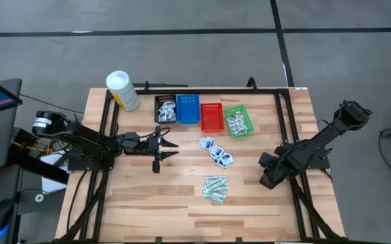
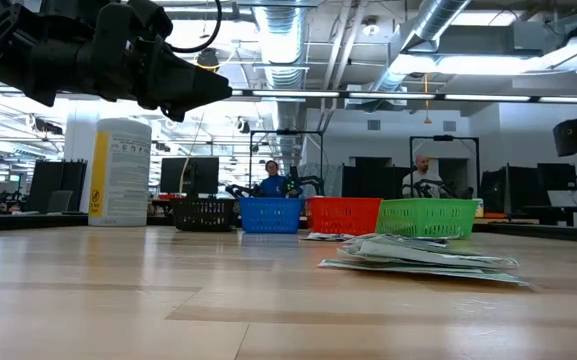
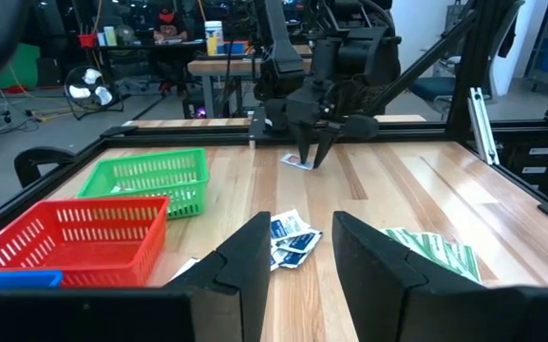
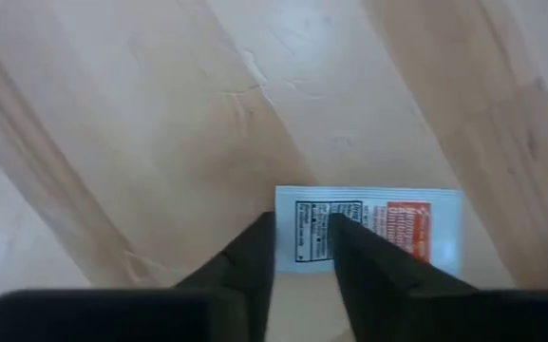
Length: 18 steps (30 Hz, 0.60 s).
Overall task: Pick & Place First Aid Supplies
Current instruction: Put the orange pad into the green bin
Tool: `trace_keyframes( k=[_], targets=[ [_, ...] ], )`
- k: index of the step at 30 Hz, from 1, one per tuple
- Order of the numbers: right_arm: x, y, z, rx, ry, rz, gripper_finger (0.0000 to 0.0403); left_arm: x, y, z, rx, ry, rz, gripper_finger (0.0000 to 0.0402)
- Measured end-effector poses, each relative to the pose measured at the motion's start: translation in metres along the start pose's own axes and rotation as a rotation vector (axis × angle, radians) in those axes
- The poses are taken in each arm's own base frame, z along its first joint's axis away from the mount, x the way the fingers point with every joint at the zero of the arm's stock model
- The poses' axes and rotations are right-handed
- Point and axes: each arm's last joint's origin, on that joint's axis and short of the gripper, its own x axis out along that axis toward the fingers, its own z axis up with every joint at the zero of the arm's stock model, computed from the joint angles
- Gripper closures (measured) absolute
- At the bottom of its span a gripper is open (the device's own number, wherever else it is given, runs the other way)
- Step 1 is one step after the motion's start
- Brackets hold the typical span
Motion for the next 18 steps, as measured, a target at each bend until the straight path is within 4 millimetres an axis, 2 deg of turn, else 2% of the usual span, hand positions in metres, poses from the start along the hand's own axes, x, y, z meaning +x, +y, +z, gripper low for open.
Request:
trace_keyframes(
  k=[5,7,14,18],
  targets=[
    [0.0,0.001,0.0,-0.007,0.001,0.011,0.0378,0.0,0.0,0.0,0.0,0.0,0.0,0.0286],
    [0.0,0.001,0.0,-0.009,0.002,0.009,0.0395,0.0,0.0,0.0,0.0,0.0,0.0,0.0286],
    [-0.007,0.005,0.004,-0.046,-0.03,0.01,0.04,0.0,0.0,0.0,0.0,0.0,0.0,0.0286],
    [-0.018,0.013,0.014,-0.079,-0.154,-0.001,0.0399,0.0,0.0,0.0,0.0,0.0,0.0,0.0286]
  ],
)
